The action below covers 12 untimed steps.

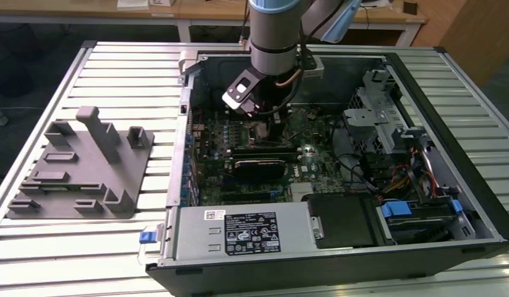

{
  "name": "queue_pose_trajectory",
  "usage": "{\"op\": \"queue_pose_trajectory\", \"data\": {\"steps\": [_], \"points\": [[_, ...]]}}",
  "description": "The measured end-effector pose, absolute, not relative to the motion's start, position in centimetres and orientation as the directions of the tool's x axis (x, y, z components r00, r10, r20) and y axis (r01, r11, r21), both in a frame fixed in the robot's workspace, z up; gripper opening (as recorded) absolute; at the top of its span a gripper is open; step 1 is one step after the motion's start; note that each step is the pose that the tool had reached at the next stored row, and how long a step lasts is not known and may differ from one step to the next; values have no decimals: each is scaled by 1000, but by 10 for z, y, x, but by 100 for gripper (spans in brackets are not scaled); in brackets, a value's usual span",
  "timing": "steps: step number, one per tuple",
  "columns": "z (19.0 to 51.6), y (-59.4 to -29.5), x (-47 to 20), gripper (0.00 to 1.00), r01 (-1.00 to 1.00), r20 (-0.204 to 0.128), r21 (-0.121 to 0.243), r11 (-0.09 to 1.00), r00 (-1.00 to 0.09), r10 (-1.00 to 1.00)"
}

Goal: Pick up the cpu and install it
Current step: 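Place the cpu into insertion slot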

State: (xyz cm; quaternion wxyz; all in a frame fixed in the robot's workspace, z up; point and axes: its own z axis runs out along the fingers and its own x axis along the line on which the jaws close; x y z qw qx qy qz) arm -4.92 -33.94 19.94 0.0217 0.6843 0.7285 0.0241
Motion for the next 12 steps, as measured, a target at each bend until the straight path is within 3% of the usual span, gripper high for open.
{"op": "queue_pose_trajectory", "data": {"steps": [12], "points": [[196, -339, -49, 55, 996, 1, 65, 55, -56, 998]]}}
